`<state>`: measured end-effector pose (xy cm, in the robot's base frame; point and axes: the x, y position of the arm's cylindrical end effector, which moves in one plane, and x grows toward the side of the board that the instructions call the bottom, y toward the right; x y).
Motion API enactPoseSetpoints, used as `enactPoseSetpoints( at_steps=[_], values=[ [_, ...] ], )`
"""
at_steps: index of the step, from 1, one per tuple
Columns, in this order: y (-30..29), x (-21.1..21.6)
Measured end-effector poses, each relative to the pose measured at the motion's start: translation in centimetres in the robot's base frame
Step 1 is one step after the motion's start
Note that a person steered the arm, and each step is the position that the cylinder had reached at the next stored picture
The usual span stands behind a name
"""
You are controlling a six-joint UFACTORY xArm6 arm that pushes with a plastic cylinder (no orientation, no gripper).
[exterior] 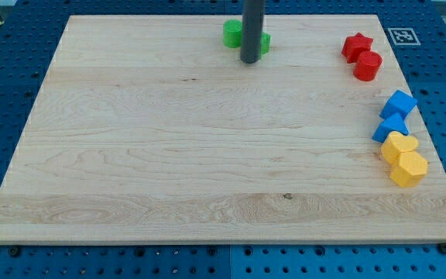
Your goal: Move your arm to the bottom side of the red circle
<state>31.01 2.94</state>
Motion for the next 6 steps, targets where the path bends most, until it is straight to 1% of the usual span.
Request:
enactPoseSetpoints(
  at_steps=[1,2,6],
  values=[
    [-0.7,1.0],
    [2.9,3.0],
    [21.9,7.2]
  ],
)
